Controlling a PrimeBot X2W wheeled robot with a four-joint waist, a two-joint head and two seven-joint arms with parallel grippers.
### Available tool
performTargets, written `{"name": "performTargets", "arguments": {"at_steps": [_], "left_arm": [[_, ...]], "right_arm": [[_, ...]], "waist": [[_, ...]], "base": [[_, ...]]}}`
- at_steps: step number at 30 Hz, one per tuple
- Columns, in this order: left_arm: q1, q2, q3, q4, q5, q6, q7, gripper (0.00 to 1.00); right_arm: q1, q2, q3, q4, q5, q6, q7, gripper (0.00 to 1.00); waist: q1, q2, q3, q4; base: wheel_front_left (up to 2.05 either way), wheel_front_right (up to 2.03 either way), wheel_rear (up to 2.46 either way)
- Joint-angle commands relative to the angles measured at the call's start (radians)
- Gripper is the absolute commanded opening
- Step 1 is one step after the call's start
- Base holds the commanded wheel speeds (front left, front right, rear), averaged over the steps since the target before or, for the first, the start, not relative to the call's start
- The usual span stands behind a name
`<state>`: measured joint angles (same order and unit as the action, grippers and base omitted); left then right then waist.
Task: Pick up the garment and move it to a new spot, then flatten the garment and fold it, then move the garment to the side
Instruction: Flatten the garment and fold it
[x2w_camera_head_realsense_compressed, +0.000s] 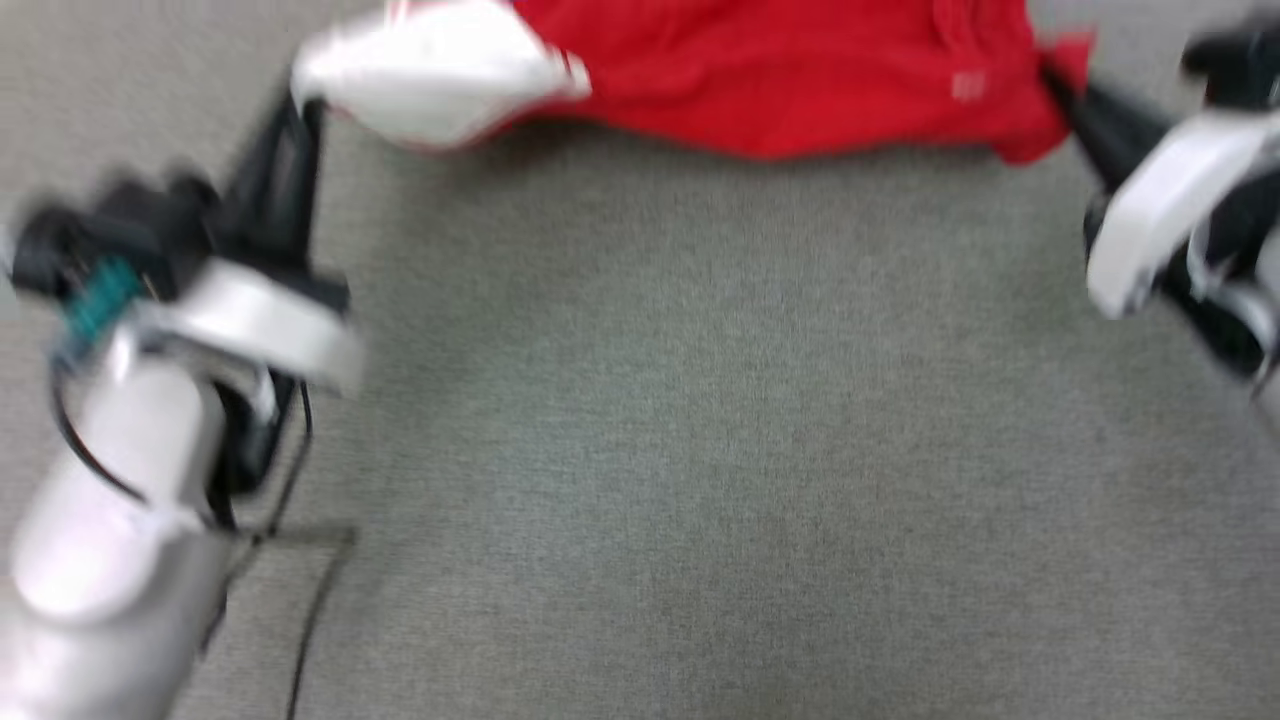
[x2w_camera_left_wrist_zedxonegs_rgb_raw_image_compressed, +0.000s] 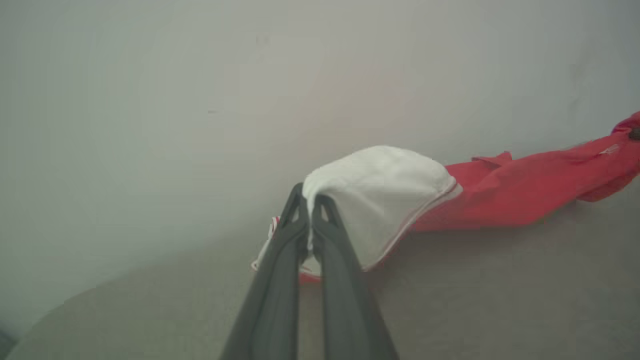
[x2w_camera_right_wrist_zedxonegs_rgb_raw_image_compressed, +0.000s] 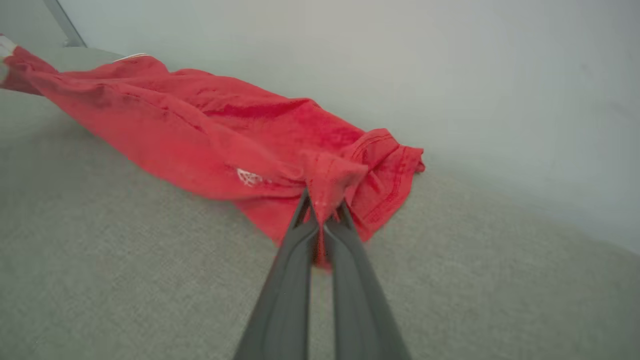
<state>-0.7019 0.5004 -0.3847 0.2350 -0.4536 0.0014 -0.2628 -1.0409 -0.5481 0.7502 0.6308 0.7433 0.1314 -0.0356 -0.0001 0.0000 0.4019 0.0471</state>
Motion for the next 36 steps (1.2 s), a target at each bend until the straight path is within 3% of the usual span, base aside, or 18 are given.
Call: {"name": "performTargets", "arguments": {"at_steps": [1,9,19,30,36], "left_arm": [[0.067,0.002,-0.006,-0.021,-0.003,0.012,-0.002,0.00],[0.394,0.030,-0.046,-0.106,-0.040,0.064,0.030,0.00],[0.711,0.009,-0.082,-0.170,-0.125,0.127,0.072,0.00],[0.927,0.046,-0.133,-0.207,-0.206,0.112,0.149,0.00],[0.995,0.080,-0.154,-0.240,-0.256,0.088,0.221,0.00]], "right_arm": [[0.059,-0.015,0.006,-0.013,0.016,-0.001,-0.010,0.00],[0.313,-0.074,0.045,-0.099,0.071,-0.001,-0.014,0.00],[0.635,-0.136,-0.012,-0.182,0.102,-0.001,-0.029,0.00],[0.958,-0.174,-0.147,-0.308,0.064,-0.001,0.019,0.00],[1.134,-0.163,-0.263,-0.400,0.051,-0.001,0.079,0.00]], "waist": [[0.0001,0.0000,-0.066,0.012],[0.0001,0.0000,-0.212,0.008],[0.0001,0.0000,-0.357,0.019],[0.0001,0.0000,-0.422,0.015],[0.0001,0.0000,-0.425,0.016]], "base": [[0.00,0.00,0.00],[0.00,0.00,0.00],[0.00,0.00,0.00],[0.00,0.00,0.00],[0.00,0.00,0.00]]}}
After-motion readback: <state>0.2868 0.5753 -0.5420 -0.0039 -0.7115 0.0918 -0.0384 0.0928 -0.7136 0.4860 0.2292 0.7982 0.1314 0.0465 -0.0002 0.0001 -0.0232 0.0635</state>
